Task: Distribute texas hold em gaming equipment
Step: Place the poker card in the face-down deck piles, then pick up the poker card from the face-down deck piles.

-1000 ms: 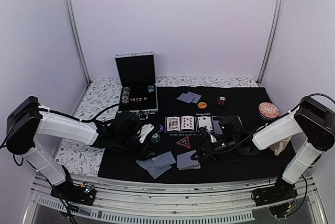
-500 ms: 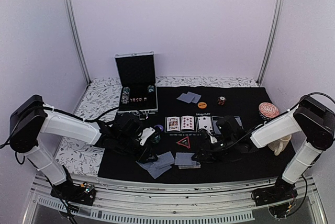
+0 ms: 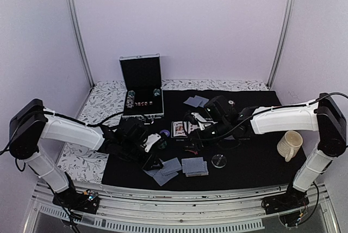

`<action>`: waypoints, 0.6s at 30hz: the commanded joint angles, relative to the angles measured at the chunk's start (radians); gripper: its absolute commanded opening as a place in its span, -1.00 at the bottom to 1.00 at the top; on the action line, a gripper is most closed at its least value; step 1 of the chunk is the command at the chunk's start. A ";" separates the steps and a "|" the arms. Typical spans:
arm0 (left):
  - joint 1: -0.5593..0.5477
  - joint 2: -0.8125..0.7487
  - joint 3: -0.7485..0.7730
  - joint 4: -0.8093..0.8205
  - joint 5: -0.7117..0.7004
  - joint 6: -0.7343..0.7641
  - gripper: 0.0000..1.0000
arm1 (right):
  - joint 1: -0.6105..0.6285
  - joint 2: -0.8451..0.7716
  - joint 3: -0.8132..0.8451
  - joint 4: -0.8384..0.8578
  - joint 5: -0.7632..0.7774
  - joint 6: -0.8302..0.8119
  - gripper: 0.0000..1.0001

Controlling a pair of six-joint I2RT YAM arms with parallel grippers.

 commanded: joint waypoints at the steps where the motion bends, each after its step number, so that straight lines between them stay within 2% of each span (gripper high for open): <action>1: 0.016 -0.019 0.015 -0.001 0.006 0.013 -0.31 | 0.025 0.114 0.120 0.027 -0.107 -0.207 -0.28; 7: 0.041 -0.034 -0.020 0.066 0.075 -0.027 -0.34 | 0.018 0.278 0.255 -0.007 -0.170 -0.298 -0.26; 18: 0.058 0.004 -0.029 0.090 0.114 -0.067 -0.46 | -0.014 0.384 0.262 0.013 -0.209 -0.311 -0.25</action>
